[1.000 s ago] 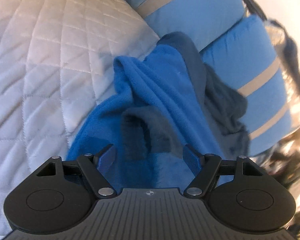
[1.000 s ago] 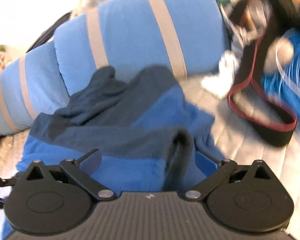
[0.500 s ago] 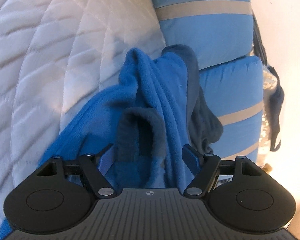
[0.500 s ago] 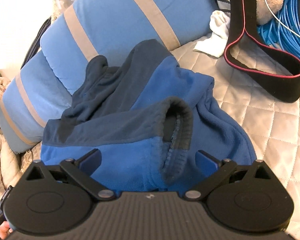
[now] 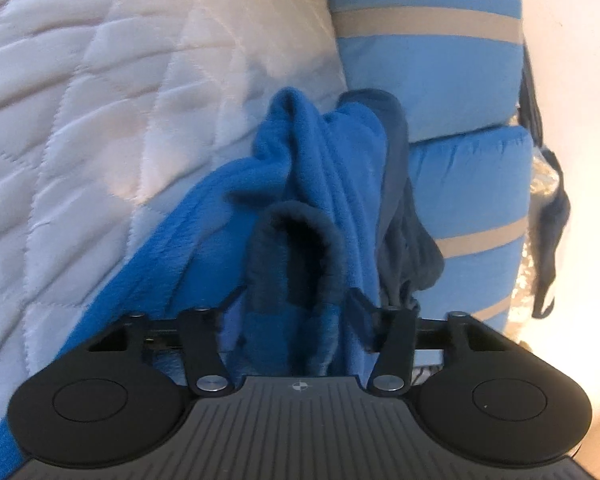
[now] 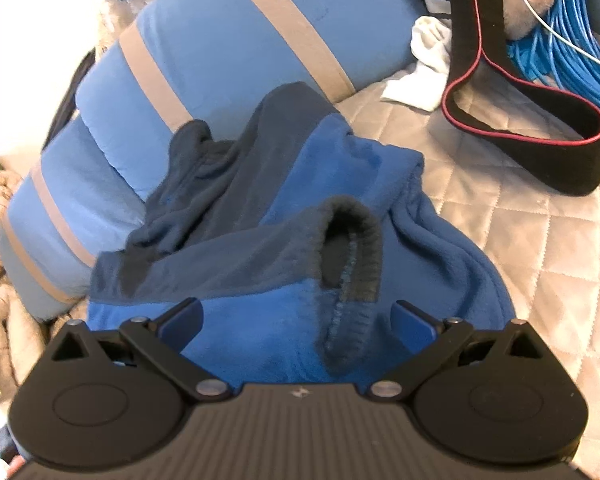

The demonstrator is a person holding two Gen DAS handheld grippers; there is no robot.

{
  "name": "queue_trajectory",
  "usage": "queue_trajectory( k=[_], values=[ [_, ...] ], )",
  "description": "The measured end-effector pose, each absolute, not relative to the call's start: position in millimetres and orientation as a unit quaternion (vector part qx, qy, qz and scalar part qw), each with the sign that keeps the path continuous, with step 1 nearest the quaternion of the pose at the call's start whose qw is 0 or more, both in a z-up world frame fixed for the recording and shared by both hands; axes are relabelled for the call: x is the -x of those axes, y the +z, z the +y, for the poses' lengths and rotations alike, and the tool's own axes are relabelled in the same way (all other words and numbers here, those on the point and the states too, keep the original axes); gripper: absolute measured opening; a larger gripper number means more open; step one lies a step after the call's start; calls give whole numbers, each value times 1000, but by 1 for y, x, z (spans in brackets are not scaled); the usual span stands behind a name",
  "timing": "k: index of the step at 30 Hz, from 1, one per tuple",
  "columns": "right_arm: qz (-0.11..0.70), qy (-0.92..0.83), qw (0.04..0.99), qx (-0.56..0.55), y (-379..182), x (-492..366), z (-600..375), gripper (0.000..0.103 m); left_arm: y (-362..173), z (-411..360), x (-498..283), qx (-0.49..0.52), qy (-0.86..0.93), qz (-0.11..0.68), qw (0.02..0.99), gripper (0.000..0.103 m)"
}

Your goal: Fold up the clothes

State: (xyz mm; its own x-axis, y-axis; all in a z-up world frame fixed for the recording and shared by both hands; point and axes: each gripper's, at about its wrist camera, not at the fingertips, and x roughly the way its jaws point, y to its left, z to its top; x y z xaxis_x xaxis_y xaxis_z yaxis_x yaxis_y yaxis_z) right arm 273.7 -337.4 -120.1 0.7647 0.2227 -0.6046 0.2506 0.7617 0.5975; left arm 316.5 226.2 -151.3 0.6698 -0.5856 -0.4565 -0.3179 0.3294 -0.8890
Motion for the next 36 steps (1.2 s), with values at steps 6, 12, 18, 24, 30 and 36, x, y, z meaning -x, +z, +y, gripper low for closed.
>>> queue_trajectory(
  k=[6,12,18,24,30,36],
  values=[
    [326,2,833,-447,-133,-277,-363,103,-152,226,-315,570,-90,395,715,42],
    [355,-11,805,-475,-152,-296,-375,103,-151,225,-316,560,-89,399,721,43],
    [355,13,810,-466,-155,-310,-373,81,-155,229,-314,566,-89,398,716,21],
    [355,-2,804,-477,-155,-300,-380,19,-135,225,-314,509,-87,392,762,13],
    [314,8,839,-444,-131,-293,-380,18,-119,225,-319,466,-81,383,794,12],
    [305,6,844,-442,-126,-298,-384,18,-119,234,-328,466,-70,383,794,12]
  ],
)
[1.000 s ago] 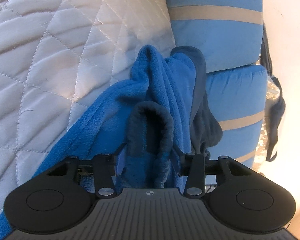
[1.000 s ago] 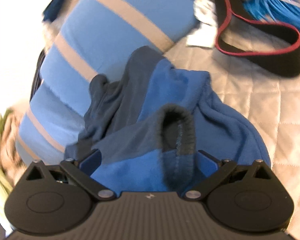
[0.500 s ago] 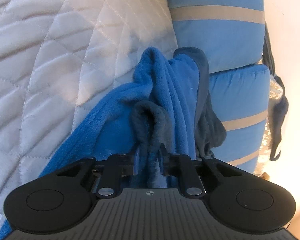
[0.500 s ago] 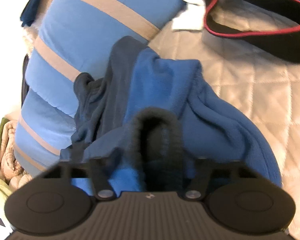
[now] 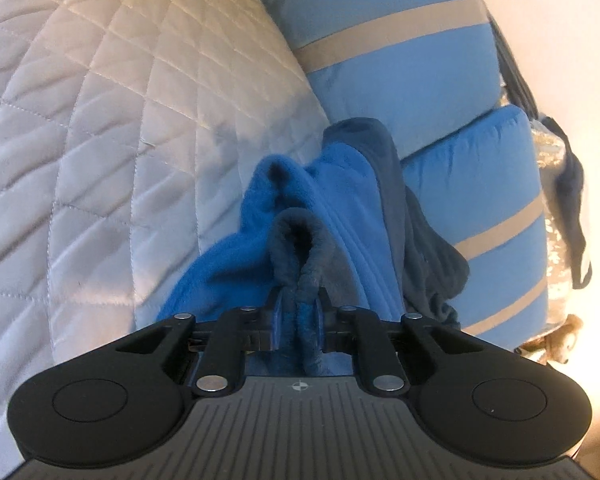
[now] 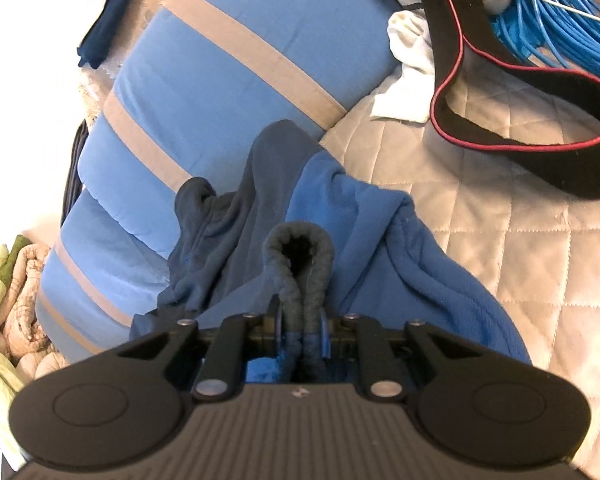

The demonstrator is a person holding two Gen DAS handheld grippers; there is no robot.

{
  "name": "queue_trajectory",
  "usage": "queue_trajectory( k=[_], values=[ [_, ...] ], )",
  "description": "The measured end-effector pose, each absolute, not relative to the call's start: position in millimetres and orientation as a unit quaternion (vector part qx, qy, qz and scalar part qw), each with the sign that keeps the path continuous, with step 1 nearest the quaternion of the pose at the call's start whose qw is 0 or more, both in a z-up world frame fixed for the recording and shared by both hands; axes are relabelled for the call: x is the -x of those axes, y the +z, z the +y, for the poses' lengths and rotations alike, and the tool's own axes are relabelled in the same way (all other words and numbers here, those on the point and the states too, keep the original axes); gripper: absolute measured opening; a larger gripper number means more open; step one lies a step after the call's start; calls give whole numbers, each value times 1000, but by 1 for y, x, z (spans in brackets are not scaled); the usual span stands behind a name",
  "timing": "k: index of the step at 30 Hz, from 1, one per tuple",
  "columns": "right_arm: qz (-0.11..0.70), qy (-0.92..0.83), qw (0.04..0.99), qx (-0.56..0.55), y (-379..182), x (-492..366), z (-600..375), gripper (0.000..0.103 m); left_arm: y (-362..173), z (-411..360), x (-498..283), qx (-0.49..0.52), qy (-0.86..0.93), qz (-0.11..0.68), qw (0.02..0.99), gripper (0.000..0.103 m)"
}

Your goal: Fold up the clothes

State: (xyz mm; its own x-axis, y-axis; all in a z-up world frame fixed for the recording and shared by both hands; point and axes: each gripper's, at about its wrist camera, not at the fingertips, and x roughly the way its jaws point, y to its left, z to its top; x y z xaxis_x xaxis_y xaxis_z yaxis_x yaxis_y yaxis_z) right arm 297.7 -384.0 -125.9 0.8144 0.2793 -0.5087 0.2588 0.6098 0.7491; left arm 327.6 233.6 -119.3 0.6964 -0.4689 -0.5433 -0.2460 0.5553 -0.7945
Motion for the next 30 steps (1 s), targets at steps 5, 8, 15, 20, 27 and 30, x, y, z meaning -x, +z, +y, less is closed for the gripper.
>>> queue_trajectory(
  k=[5,8,15,20,27,30],
  values=[
    [301,5,852,-428,-123,-304,-385,18,-131,236,-338,479,-57,407,776,12],
    [295,6,853,-430,-121,-307,-388,18,-139,238,-338,494,-46,425,757,13],
    [261,42,838,-477,-118,-304,-397,18,-149,245,-339,527,-46,431,731,13],
    [284,29,838,-465,-119,-306,-395,19,-141,243,-340,515,-47,431,740,17],
    [323,-49,819,-471,-135,-306,-402,94,-128,243,-336,501,-35,416,758,39],
    [305,-67,830,-462,-129,-297,-405,95,-118,242,-332,487,-28,394,779,47]
  ],
)
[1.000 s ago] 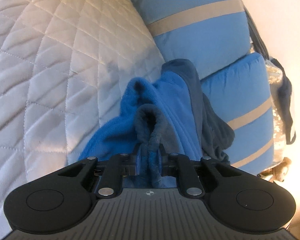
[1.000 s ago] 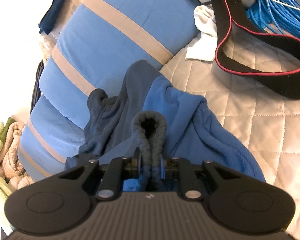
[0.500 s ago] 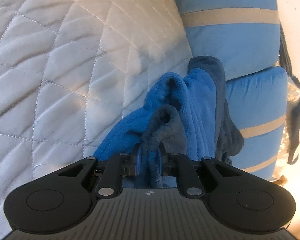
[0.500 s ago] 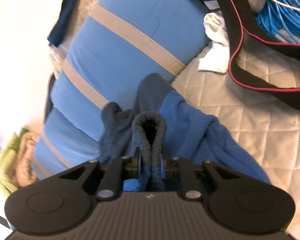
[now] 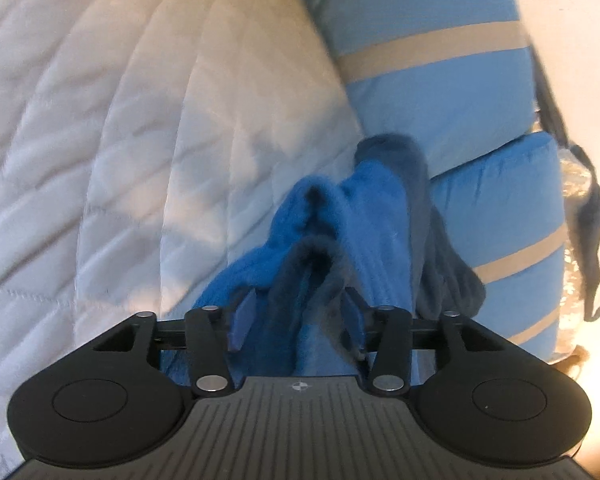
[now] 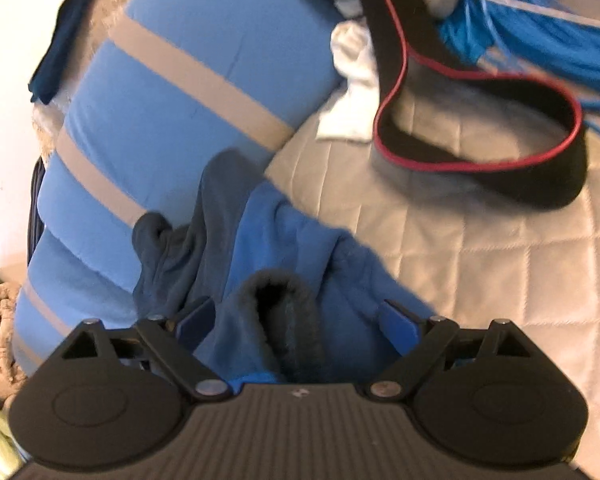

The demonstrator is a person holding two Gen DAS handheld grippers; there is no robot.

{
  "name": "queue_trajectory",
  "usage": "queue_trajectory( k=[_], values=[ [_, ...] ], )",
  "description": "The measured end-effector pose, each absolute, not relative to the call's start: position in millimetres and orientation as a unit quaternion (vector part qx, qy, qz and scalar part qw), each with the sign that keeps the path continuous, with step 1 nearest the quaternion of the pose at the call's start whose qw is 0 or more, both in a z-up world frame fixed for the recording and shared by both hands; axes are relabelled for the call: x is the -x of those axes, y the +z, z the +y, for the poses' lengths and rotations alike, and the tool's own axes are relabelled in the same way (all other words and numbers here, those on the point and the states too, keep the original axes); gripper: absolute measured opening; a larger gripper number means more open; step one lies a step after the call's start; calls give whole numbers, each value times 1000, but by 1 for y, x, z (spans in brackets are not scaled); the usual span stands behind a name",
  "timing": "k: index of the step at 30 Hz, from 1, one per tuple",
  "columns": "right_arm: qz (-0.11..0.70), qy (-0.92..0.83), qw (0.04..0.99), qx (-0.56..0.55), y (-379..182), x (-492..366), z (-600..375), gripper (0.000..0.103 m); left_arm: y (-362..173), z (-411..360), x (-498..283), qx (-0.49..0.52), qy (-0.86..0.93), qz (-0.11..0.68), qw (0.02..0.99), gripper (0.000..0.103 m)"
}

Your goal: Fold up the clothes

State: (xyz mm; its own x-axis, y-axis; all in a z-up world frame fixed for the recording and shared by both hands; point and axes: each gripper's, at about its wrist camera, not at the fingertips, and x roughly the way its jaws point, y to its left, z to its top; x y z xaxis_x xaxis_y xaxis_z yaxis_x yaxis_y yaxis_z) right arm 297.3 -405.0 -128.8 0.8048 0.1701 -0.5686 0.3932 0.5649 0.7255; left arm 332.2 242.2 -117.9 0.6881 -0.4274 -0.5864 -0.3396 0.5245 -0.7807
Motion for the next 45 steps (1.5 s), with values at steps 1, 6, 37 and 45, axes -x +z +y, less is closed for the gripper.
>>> queue_trajectory(
  k=[1,6,37,45],
  values=[
    [302,-69,832,-460,-128,-295,-406,96,-115,242,-332,483,-28,389,784,48],
    [305,-43,824,-475,-131,-294,-403,95,-112,237,-333,473,-37,388,790,51],
    [301,-120,946,3,-130,-332,-282,20,-108,235,-322,481,-43,384,787,51],
    [309,-173,918,177,-167,-342,-229,18,-111,236,-323,478,-39,385,789,51]
  ],
)
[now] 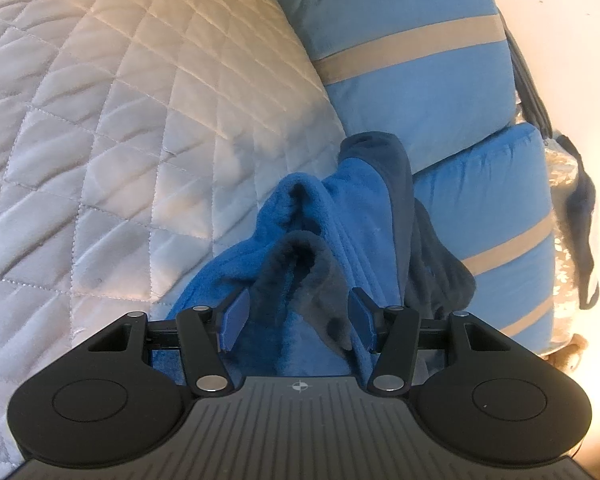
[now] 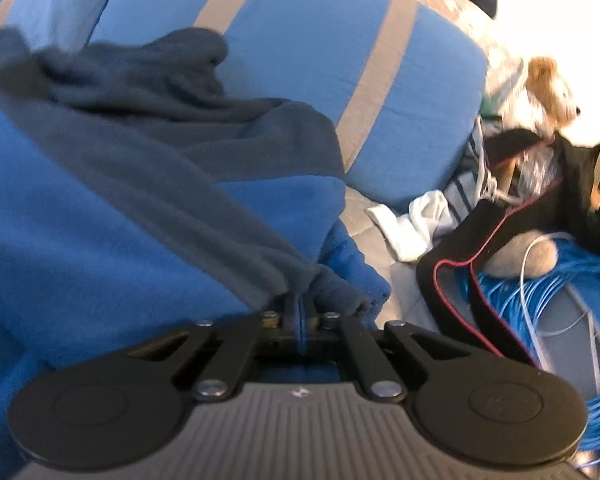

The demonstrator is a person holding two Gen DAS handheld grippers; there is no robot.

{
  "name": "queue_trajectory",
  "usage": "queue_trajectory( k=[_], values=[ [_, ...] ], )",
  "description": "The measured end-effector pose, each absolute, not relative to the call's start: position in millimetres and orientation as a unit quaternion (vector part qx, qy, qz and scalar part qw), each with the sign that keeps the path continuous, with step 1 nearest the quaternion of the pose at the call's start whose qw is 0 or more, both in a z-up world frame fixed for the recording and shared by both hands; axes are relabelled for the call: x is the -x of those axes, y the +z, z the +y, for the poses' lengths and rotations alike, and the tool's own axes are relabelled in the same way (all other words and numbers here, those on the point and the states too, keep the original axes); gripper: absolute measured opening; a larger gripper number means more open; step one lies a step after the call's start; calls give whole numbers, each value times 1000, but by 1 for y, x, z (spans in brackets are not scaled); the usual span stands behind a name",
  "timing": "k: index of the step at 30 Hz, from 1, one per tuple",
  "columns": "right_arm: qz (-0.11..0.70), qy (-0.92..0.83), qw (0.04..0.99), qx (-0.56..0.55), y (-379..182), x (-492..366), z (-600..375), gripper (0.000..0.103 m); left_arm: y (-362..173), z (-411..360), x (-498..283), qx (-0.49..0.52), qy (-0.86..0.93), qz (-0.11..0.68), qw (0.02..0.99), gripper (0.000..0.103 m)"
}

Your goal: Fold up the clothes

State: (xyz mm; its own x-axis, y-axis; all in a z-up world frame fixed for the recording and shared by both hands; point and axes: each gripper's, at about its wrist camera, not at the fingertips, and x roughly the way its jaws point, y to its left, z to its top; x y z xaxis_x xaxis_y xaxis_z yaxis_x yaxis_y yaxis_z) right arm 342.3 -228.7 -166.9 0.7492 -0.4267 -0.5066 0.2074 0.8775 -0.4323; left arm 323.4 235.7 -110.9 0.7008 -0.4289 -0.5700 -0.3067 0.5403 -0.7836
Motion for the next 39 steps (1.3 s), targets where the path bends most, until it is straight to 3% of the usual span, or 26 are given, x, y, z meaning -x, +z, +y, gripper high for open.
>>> queue_trajectory(
  k=[11,15,18,19,20,22,30,39],
  values=[
    [318,-163,921,154,-161,-341,-234,19,-109,227,-325,447,-41,381,808,51],
    [318,-157,924,140,-155,-339,-239,19,-104,226,-323,446,-46,376,811,57],
    [307,-157,931,124,-145,-332,-244,31,-99,226,-322,442,-48,371,815,57],
    [297,-159,934,115,-140,-326,-246,45,-96,225,-321,439,-48,367,819,57],
    [288,-160,938,107,-135,-321,-248,52,-93,225,-318,430,-46,361,826,58],
    [266,-158,946,97,-126,-310,-249,80,-86,224,-313,413,-42,348,841,58],
    [257,-113,960,17,-109,-262,-259,103,-64,216,-276,332,-31,319,887,64],
    [278,-75,958,1,-101,-213,-266,103,-47,204,-233,221,-48,306,925,66]
  ],
)
